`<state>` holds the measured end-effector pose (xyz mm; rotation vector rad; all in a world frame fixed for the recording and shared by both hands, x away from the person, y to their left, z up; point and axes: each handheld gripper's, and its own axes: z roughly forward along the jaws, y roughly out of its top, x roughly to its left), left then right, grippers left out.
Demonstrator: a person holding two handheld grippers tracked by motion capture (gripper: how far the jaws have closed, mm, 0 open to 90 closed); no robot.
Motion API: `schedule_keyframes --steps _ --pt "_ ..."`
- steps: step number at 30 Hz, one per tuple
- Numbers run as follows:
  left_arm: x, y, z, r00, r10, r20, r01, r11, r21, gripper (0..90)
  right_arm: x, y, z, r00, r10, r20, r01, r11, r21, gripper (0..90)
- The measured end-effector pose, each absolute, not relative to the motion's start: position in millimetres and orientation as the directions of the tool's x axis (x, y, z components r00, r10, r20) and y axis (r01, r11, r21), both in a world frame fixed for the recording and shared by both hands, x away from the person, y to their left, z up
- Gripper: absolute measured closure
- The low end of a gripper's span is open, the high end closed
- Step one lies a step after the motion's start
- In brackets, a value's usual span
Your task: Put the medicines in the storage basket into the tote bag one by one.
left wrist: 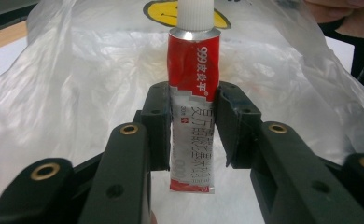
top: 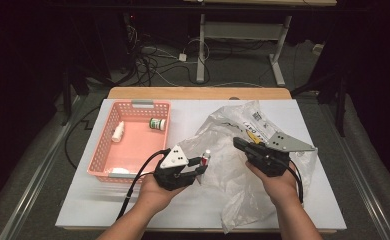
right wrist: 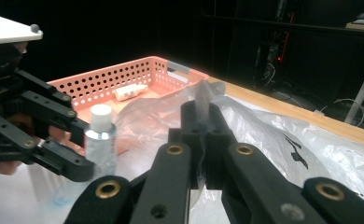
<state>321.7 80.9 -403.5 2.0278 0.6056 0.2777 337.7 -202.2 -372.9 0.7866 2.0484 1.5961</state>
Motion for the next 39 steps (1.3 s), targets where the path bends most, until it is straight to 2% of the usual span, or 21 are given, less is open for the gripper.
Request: schedule_keyframes --steps 20,25,39 --pt "369.5 15.4 -417.5 0.831 0.557 -0.019 0.312 -0.437 0.844 65.9 339.4 -211.7 -368.3 -0.74 0.672 0.026 0.165 0.143 0.976 90.0" --pt "376.3 2.1 -420.1 0.828 0.561 0.005 0.302 -0.452 0.839 65.9 340.0 -216.6 -365.7 -0.734 0.678 0.03 0.16 0.129 0.979 90.0" --pt "391.4 -24.0 -434.1 0.811 0.585 0.0 0.317 -0.439 0.841 65.8 343.8 -220.8 -368.0 -0.725 0.688 0.044 0.17 0.117 0.978 90.0"
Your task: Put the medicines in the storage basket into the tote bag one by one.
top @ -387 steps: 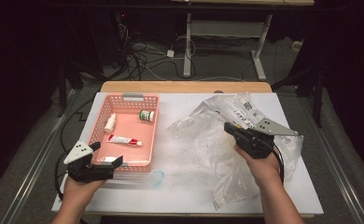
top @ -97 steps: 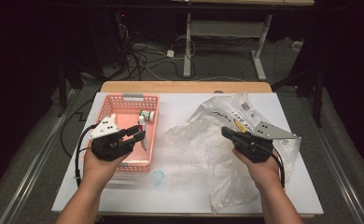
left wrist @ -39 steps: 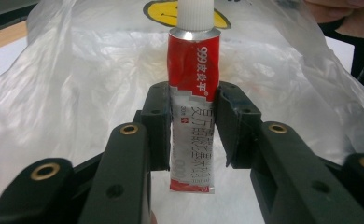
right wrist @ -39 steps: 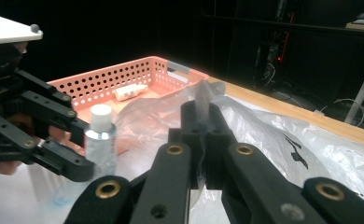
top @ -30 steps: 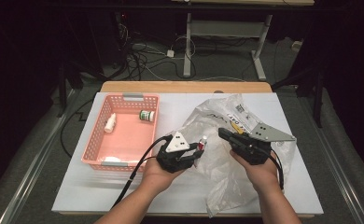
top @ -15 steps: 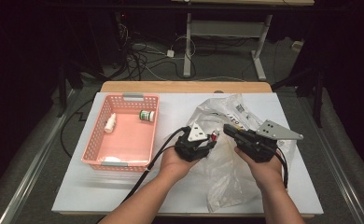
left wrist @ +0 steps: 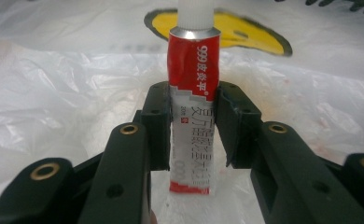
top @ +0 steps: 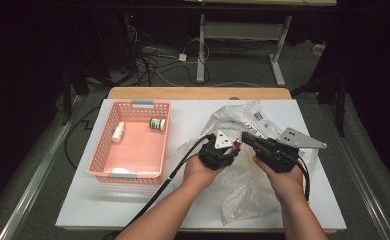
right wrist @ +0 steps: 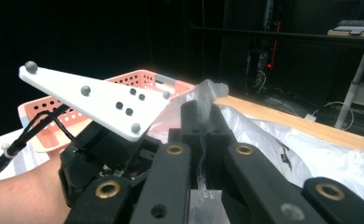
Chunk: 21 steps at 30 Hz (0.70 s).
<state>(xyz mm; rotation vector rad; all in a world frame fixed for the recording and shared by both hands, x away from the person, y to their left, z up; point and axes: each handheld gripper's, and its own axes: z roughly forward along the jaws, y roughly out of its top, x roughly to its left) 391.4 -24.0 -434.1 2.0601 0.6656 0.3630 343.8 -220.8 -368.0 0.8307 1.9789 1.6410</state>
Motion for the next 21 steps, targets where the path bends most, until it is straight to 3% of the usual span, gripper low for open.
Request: schedule_keyframes --steps 21 --pt "403.8 -47.2 -450.6 0.805 0.593 0.007 0.331 -0.46 0.824 64.5 345.9 -227.4 -368.5 -0.712 0.7 0.056 0.173 0.097 0.98 90.0"
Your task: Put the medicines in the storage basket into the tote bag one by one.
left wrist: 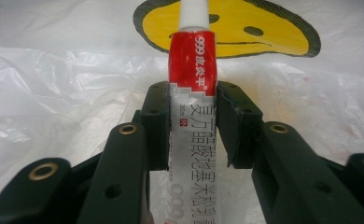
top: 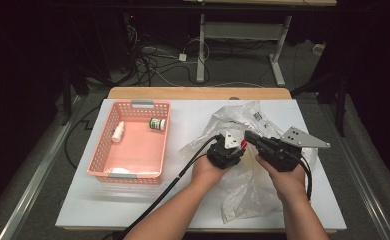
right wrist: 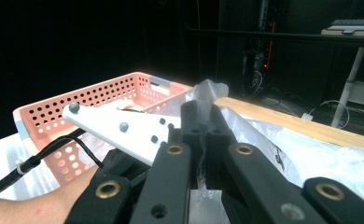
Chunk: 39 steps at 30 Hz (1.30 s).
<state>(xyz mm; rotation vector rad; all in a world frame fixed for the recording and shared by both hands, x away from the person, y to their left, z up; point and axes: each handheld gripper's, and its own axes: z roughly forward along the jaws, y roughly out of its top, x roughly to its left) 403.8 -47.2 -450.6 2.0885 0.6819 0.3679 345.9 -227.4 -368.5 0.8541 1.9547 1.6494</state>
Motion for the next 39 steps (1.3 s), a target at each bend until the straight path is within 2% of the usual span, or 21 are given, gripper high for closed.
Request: schedule_keyframes --steps 3,7,13,24,35,37,39 --pt "402.4 -46.9 -449.7 0.809 0.588 -0.015 0.346 -0.455 0.82 58.0 345.7 -228.4 -368.7 -0.711 0.701 0.058 0.176 0.097 0.98 90.0" --pt "397.9 -43.5 -450.1 0.824 0.567 -0.026 0.351 -0.473 0.808 54.6 345.5 -228.4 -369.3 -0.711 0.701 0.058 0.178 0.1 0.979 90.0" --pt "389.8 -29.3 -453.2 0.827 0.553 -0.102 0.394 -0.441 0.807 46.0 345.2 -227.1 -370.0 -0.713 0.699 0.055 0.179 0.106 0.978 90.0" --pt "358.9 7.5 -449.9 0.854 0.504 -0.126 0.374 -0.428 0.823 32.2 344.5 -227.2 -372.1 -0.716 0.697 0.048 0.18 0.117 0.977 90.0" --pt "334.8 40.0 -446.9 0.86 0.491 -0.137 0.374 -0.425 0.824 14.5 344.2 -226.2 -374.8 -0.713 0.7 0.043 0.187 0.131 0.974 90.0" --pt "331.3 45.4 -445.7 0.862 0.484 -0.152 0.381 -0.419 0.824 14.1 343.8 -226.2 -374.7 -0.712 0.701 0.043 0.188 0.13 0.974 90.0" --pt "327.3 50.6 -443.1 0.857 0.488 -0.163 0.391 -0.41 0.824 7.9 343.4 -226.5 -374.5 -0.713 0.7 0.044 0.187 0.129 0.974 90.0"
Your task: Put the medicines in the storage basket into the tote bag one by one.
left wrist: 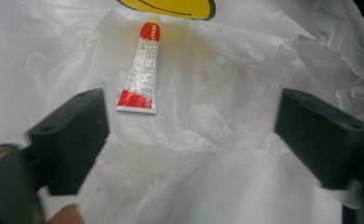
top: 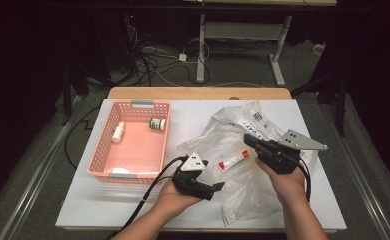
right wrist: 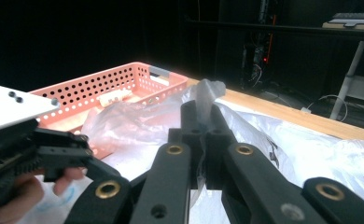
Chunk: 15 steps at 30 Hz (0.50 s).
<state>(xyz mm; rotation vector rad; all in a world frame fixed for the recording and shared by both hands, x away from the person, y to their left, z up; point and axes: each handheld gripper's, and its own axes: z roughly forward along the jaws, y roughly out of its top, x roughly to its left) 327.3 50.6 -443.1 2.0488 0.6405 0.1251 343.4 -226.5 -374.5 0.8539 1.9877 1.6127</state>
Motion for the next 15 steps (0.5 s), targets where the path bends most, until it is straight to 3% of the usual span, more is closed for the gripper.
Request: schedule_keyframes --steps 4,15 --pt "319.0 61.7 -437.9 0.855 0.491 -0.166 0.392 -0.404 0.827 0.0 343.0 -226.5 -374.0 -0.713 0.7 0.038 0.182 0.133 0.974 90.0" --pt "306.1 95.1 -429.2 0.842 0.512 -0.17 0.398 -0.375 0.837 0.0 342.6 -226.0 -374.1 -0.711 0.703 0.036 0.183 0.135 0.974 90.0"
